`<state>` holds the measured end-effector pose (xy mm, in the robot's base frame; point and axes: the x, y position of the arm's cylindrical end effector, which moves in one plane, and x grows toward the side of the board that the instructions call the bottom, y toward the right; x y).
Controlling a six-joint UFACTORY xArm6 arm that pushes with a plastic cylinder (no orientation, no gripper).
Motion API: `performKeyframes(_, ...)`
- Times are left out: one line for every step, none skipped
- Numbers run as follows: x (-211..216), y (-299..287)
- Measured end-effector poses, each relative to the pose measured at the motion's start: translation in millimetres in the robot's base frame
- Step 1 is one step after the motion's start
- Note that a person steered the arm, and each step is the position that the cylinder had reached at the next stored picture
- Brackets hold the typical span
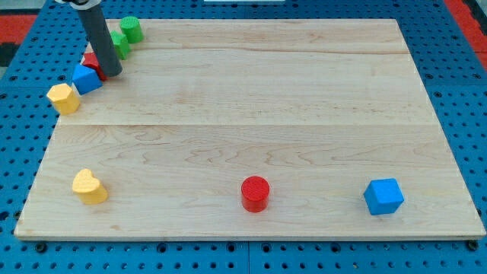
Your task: Slightly move the green star to the top left
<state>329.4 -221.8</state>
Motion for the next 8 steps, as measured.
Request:
performKeyframes(-5,1)
performKeyframes(-8,22)
performKeyframes(-20,71)
performKeyframes(-52,68)
performKeyframes(-55,26)
performKeyframes(-56,15)
performKeyframes(-59,10)
performKeyframes(-63,10)
